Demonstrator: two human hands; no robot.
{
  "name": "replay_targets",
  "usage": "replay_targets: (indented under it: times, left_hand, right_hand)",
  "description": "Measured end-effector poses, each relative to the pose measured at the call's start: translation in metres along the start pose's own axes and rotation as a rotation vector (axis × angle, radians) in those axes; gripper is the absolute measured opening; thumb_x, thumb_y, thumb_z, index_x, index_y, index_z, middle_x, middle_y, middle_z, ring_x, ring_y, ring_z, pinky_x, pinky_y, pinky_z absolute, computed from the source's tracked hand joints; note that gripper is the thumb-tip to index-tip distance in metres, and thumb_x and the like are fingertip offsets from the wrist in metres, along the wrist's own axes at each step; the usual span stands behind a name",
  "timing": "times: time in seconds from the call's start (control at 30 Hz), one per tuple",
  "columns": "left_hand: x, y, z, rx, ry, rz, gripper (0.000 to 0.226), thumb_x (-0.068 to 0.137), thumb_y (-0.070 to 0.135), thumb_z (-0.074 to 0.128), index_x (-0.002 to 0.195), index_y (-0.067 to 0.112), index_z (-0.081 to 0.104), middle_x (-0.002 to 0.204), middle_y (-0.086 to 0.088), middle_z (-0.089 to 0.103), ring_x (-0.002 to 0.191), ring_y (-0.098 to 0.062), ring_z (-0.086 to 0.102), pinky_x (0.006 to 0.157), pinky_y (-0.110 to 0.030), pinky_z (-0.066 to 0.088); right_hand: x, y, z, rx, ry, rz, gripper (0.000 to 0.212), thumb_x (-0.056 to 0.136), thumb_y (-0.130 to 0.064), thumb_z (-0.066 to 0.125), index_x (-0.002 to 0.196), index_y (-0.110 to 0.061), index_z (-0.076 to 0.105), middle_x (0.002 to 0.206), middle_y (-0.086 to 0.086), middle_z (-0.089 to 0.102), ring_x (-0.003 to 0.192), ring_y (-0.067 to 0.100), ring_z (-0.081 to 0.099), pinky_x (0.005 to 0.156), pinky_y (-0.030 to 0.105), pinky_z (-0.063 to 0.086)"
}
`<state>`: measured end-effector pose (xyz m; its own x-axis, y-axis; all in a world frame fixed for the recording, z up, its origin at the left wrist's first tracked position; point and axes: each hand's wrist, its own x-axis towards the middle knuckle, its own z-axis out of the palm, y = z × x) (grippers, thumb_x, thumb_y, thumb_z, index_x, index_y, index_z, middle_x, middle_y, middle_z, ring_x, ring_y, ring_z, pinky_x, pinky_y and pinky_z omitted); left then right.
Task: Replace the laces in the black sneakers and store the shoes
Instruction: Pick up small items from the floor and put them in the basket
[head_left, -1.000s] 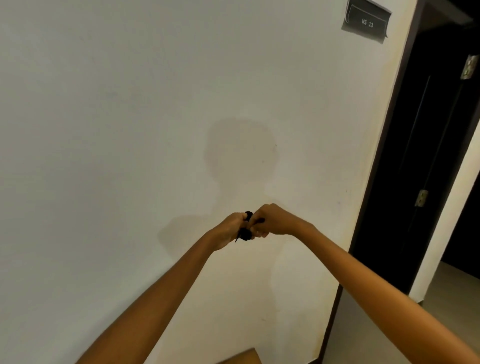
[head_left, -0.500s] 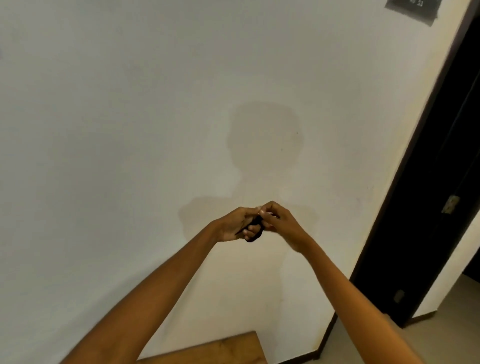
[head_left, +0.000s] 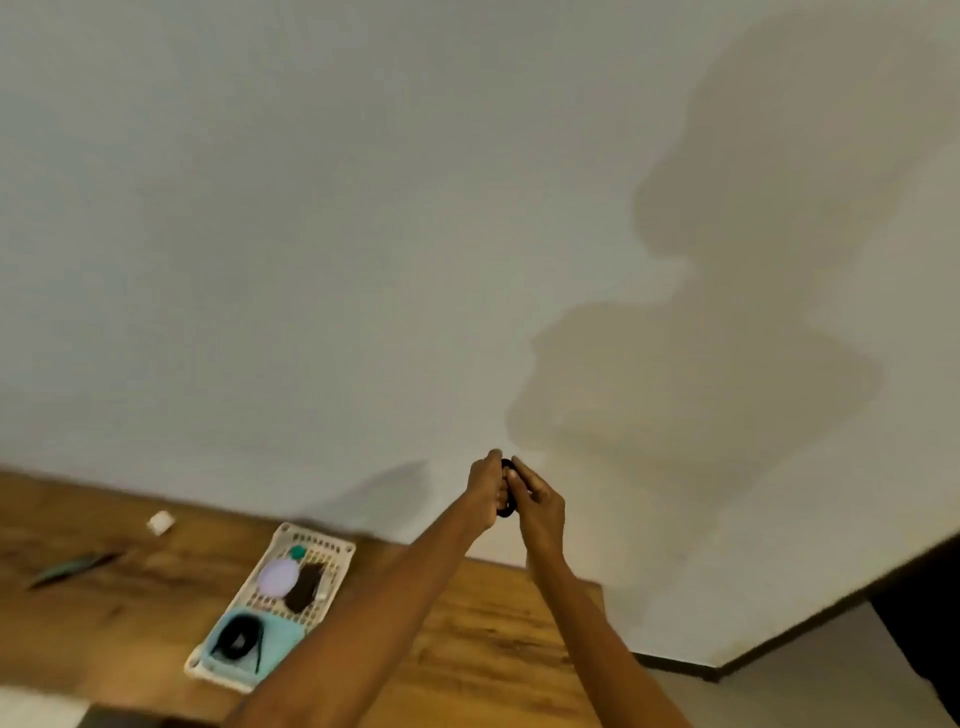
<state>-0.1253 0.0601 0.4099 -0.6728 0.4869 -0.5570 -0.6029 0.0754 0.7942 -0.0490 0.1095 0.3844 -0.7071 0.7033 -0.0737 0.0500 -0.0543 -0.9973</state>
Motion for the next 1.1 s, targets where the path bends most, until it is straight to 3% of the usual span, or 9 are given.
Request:
replay_targets:
  times: [0.17,0.27,0.3,0.4,0.5,0.73,0.87,0.97,1.1]
  left_hand:
    - [0.006,-0.069,-0.1,-0.128,0.171,-0.122,0.045,0.102,0.025,0.029,0.058,0.013,0.033,0.031,0.005,0.029,0.023,-0.007,0.02,0.03,-0.014,0.017]
    - [0.002,-0.108,-0.159,-0.174,0.255,-0.17,0.047,0.102,0.025,0.031,0.056,0.014,0.032,0.031,0.005,0.029,0.024,-0.005,0.023,0.029,-0.015,0.02]
    - [0.001,-0.119,-0.176,-0.165,0.317,-0.196,0.046,0.101,0.026,0.033,0.057,0.014,0.034,0.034,0.003,0.031,0.026,-0.007,0.027,0.031,-0.015,0.023]
    - [0.006,-0.152,-0.23,-0.092,0.465,-0.238,0.045,0.101,0.026,0.035,0.06,0.01,0.042,0.049,-0.005,0.038,0.043,-0.016,0.036,0.043,-0.023,0.031]
    - [0.016,-0.184,-0.274,0.0,0.525,-0.272,0.045,0.102,0.02,0.031,0.061,0.007,0.044,0.054,-0.008,0.04,0.048,-0.018,0.037,0.048,-0.027,0.03]
    - [0.071,-0.238,-0.344,-0.118,0.515,-0.308,0.035,0.101,0.023,0.032,0.092,0.002,0.059,0.081,-0.017,0.057,0.064,-0.02,0.053,0.055,-0.029,0.044]
    - [0.097,-0.259,-0.368,-0.217,0.579,-0.284,0.025,0.101,0.026,0.037,0.107,0.008,0.052,0.1,-0.013,0.059,0.089,-0.024,0.058,0.082,-0.041,0.05]
    - [0.111,-0.27,-0.38,-0.24,0.581,-0.331,0.038,0.1,0.035,0.038,0.126,0.01,0.049,0.12,-0.015,0.056,0.109,-0.029,0.055,0.093,-0.04,0.047]
    - [0.125,-0.277,-0.388,-0.249,0.592,-0.357,0.044,0.1,0.036,0.036,0.134,0.009,0.043,0.13,-0.016,0.051,0.118,-0.033,0.05,0.098,-0.041,0.043]
  right_hand:
    - [-0.035,0.087,0.066,-0.115,-0.096,0.157,0.021,0.091,-0.008,0.06,0.109,-0.007,0.07,0.099,0.008,0.072,0.088,0.012,0.068,0.08,0.021,0.055]
    - [-0.063,0.131,0.107,-0.173,-0.184,0.262,0.016,0.09,-0.006,0.061,0.102,-0.008,0.071,0.089,0.009,0.073,0.079,0.011,0.067,0.078,0.028,0.057]
    - [-0.072,0.144,0.118,-0.2,-0.209,0.296,0.015,0.09,-0.007,0.061,0.101,-0.009,0.071,0.091,0.007,0.073,0.083,0.013,0.067,0.078,0.028,0.056]
    - [-0.098,0.183,0.155,-0.245,-0.254,0.391,0.015,0.09,-0.006,0.06,0.1,-0.005,0.071,0.094,0.007,0.072,0.08,0.01,0.063,0.064,0.007,0.048]
    - [-0.116,0.219,0.184,-0.312,-0.23,0.455,0.018,0.09,-0.005,0.06,0.104,-0.002,0.071,0.099,0.012,0.072,0.08,0.007,0.062,0.062,0.003,0.045]
    - [-0.108,0.31,0.252,-0.565,-0.182,0.449,0.023,0.092,-0.014,0.058,0.111,-0.014,0.071,0.105,0.007,0.072,0.093,0.018,0.067,0.073,0.021,0.046]
    - [-0.091,0.348,0.283,-0.691,-0.149,0.405,0.02,0.091,-0.02,0.06,0.107,-0.018,0.071,0.104,0.003,0.072,0.097,0.022,0.065,0.075,0.026,0.047]
    - [-0.085,0.367,0.299,-0.784,-0.145,0.341,0.02,0.091,-0.02,0.06,0.108,-0.017,0.07,0.105,0.002,0.071,0.105,0.021,0.056,0.081,0.028,0.044]
    - [-0.083,0.382,0.305,-0.949,-0.163,0.319,0.022,0.094,-0.024,0.056,0.113,-0.018,0.065,0.109,0.005,0.068,0.109,0.021,0.051,0.083,0.027,0.04]
